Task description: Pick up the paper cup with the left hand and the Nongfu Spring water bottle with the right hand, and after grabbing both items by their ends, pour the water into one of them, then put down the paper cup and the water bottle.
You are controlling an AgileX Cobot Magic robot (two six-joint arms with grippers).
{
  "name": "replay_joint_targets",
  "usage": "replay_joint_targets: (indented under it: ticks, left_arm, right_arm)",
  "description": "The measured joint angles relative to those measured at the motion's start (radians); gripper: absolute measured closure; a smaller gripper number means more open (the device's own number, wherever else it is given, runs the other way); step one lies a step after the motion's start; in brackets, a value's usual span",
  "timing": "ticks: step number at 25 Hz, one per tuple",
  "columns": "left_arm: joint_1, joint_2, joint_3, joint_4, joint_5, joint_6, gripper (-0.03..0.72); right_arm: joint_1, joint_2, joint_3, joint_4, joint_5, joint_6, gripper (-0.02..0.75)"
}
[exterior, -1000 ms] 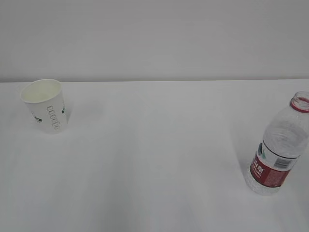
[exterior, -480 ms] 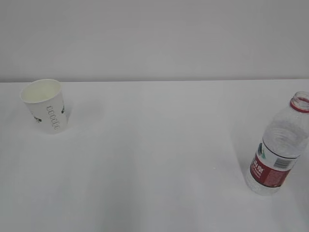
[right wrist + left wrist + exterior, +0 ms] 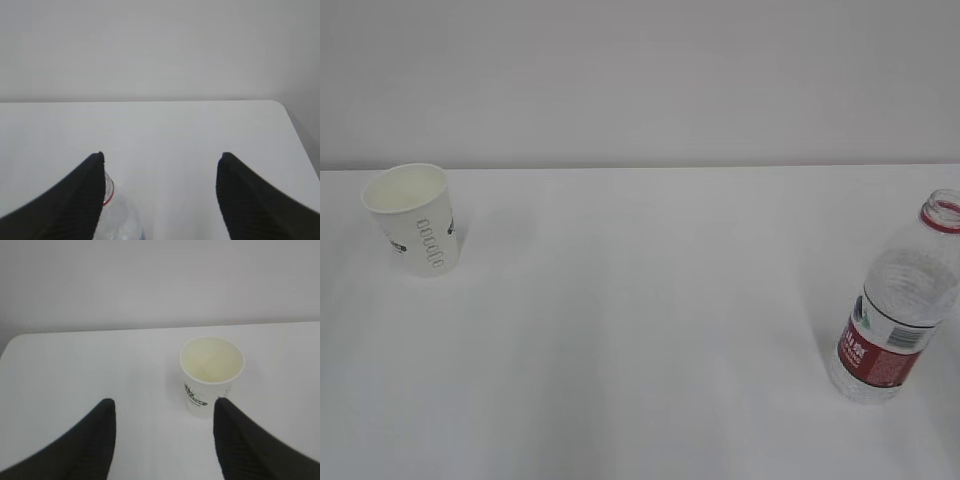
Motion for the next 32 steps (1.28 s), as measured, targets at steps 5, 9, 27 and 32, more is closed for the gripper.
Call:
replay_joint_targets:
  ticks: [5,9,27,32]
  left_arm:
    - [0.0,0.082,0.0,0.073,-0.171,0.0,0.237]
    - [0.0,0.102,0.0,0.036,-0.212,0.0,0.237]
    - [-0.003,0.232,0.07,0.045,-0.543,0.0,0.237]
    - [-0.003,0.246,0.175,0.047,-0.69,0.0,0.237]
  right_arm:
    - [0.0,0.0,0.0,-0.008,-0.086,0.0,0.21]
    - [0.0,0.0,0.0,-0.006,-0.129,0.0,0.21]
    - [0.0,0.009,0.191,-0.049,-0.596,0.0,0.21]
    - [0.0,0.083,0.199,-0.144,-0.641,0.0,0.21]
